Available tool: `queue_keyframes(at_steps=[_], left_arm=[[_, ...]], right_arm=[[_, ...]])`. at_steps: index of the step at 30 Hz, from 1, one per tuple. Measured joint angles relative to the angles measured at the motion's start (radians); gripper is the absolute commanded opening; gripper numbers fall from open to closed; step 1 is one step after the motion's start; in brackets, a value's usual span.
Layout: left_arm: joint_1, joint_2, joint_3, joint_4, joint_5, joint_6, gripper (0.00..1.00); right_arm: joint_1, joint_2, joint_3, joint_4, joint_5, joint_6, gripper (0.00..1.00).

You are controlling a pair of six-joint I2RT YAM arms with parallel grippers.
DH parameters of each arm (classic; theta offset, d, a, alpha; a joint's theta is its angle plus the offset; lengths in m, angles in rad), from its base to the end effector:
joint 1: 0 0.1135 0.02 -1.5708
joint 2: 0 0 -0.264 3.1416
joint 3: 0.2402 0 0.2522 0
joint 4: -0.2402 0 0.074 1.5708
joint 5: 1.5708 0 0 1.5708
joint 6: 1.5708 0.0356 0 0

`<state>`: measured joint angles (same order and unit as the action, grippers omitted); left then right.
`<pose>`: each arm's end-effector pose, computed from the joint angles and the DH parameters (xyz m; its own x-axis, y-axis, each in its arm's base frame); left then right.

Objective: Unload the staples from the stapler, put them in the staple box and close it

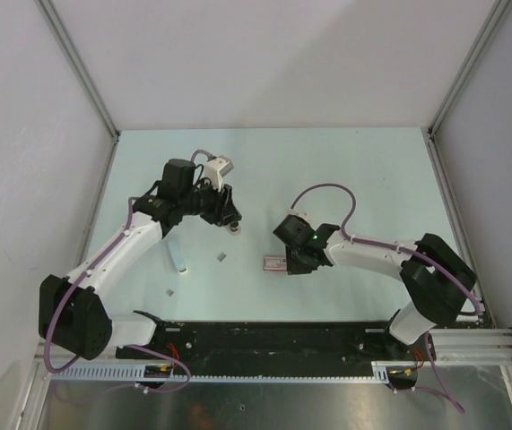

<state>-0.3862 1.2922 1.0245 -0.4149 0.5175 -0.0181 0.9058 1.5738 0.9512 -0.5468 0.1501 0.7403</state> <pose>0.2536 -0.1221 0.2942 -0.5966 0.2256 -0.7702 0.6723 0.6646 -0.3261 0.1877 0.2308 0.1829 -0.9198 -0.0922 -0.3813 -0.1647 0.9730 0.1619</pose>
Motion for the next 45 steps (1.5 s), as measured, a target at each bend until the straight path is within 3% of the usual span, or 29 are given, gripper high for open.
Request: queue_keyframes(at_steps=[20,30,35,45], left_arm=[[0.0,0.0,0.0,0.0,0.001,0.003,0.45],[-0.001,0.0,0.0,0.0,0.009,0.002,0.45],[-0.001,0.0,0.0,0.0,0.01,0.002,0.45],[-0.001,0.0,0.0,-0.001,0.018,0.001,0.45]], right_arm=[[-0.008,0.073,0.026,0.005,0.003,0.0,0.14],[-0.014,0.09,0.037,0.005,0.016,-0.004,0.26],[-0.018,0.102,0.048,0.005,0.019,-0.011,0.37],[-0.019,0.103,0.054,-0.005,0.023,-0.013,0.38]])
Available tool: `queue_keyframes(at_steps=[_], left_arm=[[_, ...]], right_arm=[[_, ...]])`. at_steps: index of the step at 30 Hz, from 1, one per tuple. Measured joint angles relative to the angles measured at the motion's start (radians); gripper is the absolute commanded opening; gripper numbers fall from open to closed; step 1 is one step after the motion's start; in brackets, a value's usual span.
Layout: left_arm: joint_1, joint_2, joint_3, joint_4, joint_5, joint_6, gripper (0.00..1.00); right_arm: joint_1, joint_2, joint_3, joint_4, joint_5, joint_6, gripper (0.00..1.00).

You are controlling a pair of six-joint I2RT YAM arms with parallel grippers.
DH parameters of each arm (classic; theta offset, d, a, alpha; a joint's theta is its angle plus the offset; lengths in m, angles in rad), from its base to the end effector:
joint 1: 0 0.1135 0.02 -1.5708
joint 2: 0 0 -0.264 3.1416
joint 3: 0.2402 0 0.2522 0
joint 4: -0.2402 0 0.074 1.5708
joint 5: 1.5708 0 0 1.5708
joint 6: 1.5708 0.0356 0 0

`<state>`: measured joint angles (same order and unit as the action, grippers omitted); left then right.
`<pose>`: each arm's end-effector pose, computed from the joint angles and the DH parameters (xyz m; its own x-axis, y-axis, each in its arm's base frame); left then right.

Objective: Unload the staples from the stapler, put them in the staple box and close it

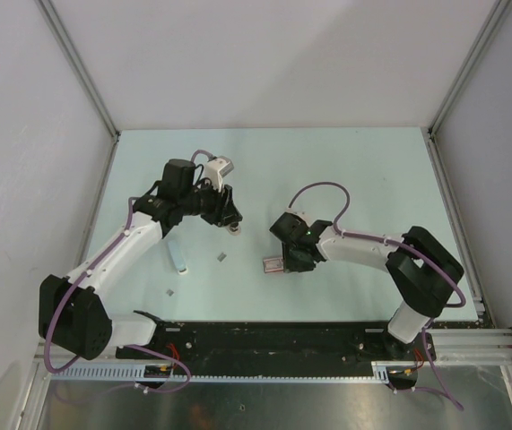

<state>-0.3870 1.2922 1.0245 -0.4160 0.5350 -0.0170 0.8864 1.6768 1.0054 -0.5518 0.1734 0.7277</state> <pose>0.2530 -0.1227 0.2943 -0.5966 0.2274 -0.7697 0.6807 0.6514 -0.3352 0.2034 0.2396 0.1681 -0.9268 -0.0994 -0.3623 -0.1467 0.9835 0.1054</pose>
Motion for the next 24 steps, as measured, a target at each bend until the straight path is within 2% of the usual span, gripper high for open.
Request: queue_keyframes(at_steps=[10,24], left_arm=[[0.0,0.0,0.0,-0.006,0.003,0.0,0.45],[-0.002,0.0,0.0,-0.013,0.003,0.0,0.45]], right_arm=[[0.01,-0.116,0.012,-0.016,0.031,-0.008,0.35],[0.01,-0.023,0.026,-0.004,0.06,-0.07,0.34]])
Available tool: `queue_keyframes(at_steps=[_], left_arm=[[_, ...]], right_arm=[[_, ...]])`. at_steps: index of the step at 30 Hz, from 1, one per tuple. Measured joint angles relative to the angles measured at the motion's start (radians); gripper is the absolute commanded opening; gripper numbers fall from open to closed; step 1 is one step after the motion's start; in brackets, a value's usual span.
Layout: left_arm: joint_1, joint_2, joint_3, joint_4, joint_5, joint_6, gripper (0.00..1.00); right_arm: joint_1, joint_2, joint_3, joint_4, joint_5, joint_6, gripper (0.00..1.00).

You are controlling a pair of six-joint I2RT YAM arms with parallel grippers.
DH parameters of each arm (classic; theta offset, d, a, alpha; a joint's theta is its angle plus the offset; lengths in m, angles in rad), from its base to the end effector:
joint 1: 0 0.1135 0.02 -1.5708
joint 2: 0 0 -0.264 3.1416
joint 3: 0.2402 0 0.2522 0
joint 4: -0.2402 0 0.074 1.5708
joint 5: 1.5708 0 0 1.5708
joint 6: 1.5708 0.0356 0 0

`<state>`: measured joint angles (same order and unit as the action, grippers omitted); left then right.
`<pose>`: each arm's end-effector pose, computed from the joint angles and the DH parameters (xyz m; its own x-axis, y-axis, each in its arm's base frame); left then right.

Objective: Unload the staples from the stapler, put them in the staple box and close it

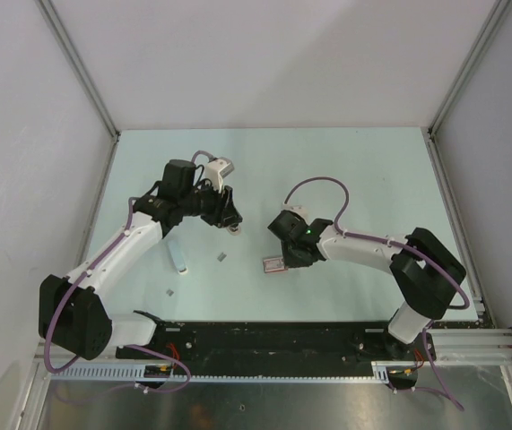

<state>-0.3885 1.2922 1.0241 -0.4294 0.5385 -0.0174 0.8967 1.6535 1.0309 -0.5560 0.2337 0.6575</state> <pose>0.2519 -0.1228 0.2931 -0.6063 0.2320 -0.7606 0.6785 0.6497 -0.3427 0.2045 0.2428 0.1821 -0.8873 -0.1581 -0.4333 -0.2053 0.9766 0.0642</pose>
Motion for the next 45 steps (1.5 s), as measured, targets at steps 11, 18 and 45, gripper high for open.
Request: queue_keyframes(at_steps=[11,18,45], left_arm=[[0.0,0.0,0.0,0.0,0.001,0.0,0.45],[0.0,0.0,0.0,0.0,0.007,0.0,0.45],[0.0,0.0,0.0,-0.001,0.015,0.0,0.46]], right_arm=[[-0.002,0.026,0.0,0.016,0.01,-0.022,0.25],[-0.006,0.032,0.003,0.026,0.009,-0.03,0.15],[-0.013,0.039,0.011,0.056,-0.007,-0.03,0.3]])
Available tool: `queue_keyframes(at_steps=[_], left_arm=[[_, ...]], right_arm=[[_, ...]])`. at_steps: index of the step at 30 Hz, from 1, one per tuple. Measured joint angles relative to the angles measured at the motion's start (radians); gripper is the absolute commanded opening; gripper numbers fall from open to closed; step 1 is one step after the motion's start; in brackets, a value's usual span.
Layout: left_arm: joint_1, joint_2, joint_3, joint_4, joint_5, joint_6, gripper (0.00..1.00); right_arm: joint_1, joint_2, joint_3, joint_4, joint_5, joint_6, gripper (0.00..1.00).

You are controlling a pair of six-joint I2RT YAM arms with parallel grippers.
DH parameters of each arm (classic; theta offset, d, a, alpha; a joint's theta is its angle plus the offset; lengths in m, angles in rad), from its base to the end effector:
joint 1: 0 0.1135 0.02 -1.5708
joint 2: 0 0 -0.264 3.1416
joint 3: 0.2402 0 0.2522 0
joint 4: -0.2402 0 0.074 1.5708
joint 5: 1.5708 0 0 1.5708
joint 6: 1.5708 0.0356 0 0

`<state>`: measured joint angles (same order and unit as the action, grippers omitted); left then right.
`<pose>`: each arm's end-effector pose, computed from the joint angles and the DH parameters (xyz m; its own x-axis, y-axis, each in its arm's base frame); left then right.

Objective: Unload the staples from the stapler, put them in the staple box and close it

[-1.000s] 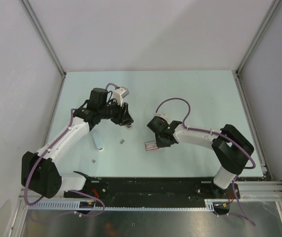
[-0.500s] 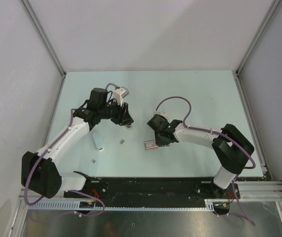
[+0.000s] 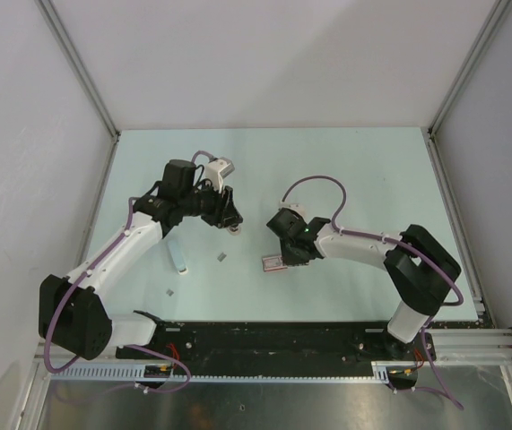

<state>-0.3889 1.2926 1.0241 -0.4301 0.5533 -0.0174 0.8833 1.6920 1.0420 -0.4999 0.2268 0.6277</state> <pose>0.2515 -0.1233 0.2931 -0.6071 0.2328 -0.7598 0.6845 0.6388 -0.3512 0.2141 0.2481 0.1759 -0.8768 -0.1661 -0.4512 -0.2221 0.9722 0.0738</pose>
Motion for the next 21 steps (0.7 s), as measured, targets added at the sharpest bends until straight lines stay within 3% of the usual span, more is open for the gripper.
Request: queue_keyframes(at_steps=[6,12,21], left_arm=[[0.0,0.0,0.0,0.0,0.0,0.0,0.46],[0.0,0.001,0.0,-0.001,-0.01,0.012,0.45],[-0.072,0.09,-0.031,-0.017,-0.219,0.132,0.44]], right_arm=[[0.005,-0.054,0.0,-0.02,0.001,0.0,0.27],[0.006,-0.123,0.0,-0.008,-0.003,-0.001,0.36],[0.009,-0.167,-0.021,0.044,0.007,-0.003,0.49]])
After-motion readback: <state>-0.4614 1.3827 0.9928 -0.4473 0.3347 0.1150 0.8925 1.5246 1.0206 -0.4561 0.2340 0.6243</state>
